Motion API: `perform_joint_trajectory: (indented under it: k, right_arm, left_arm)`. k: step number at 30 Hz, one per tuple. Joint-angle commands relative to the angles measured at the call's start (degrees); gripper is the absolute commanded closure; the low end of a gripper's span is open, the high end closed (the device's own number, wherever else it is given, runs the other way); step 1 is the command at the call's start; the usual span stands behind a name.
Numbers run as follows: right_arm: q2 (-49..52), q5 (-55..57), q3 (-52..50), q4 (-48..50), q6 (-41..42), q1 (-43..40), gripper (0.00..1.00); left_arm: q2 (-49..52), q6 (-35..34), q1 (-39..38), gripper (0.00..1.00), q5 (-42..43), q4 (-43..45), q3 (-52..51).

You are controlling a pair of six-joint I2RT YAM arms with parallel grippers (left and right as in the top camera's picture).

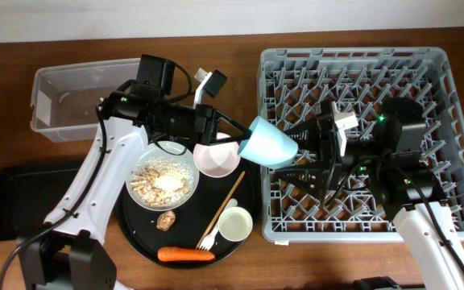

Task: Sort waste into correct bins and load items into the dishwasher rack
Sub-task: 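Hand the cup from the left gripper to the right gripper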

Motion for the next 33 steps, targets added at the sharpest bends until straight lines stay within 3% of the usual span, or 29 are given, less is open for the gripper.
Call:
perform_joint_trajectory:
  k: [1, 11, 15, 28, 33]
  right_arm:
    - [0.02, 0.13, 0.7, 0.17, 0.2, 0.46, 0.13]
    - [0.02, 0.39, 0.7, 1.49, 0.2, 0.46, 0.22]
    - [0.02, 3.08, 0.7, 2.78, 2.56, 0.46, 0.3]
    - [0.02, 4.46, 0.7, 2.71, 3.48, 0.46, 0.36]
    - [0.02, 7.15, 0.7, 1.7, 4.96, 0.46, 0.39]
  left_arm:
    - [-0.66, -0.17, 0.07, 1.0, 1.66, 0.2, 0.7]
    - [-0.66, -0.17, 0.07, 0.99, 1.66, 0.17, 0.7]
    - [-0.66, -0.15, 0.07, 0.89, 1.64, 0.17, 0.7]
    - [-0.66, -0.15, 0.07, 0.89, 0.35, 0.15, 0.7]
    - [-0.66, -0.15, 0.09, 0.75, -6.08, 0.09, 0.7]
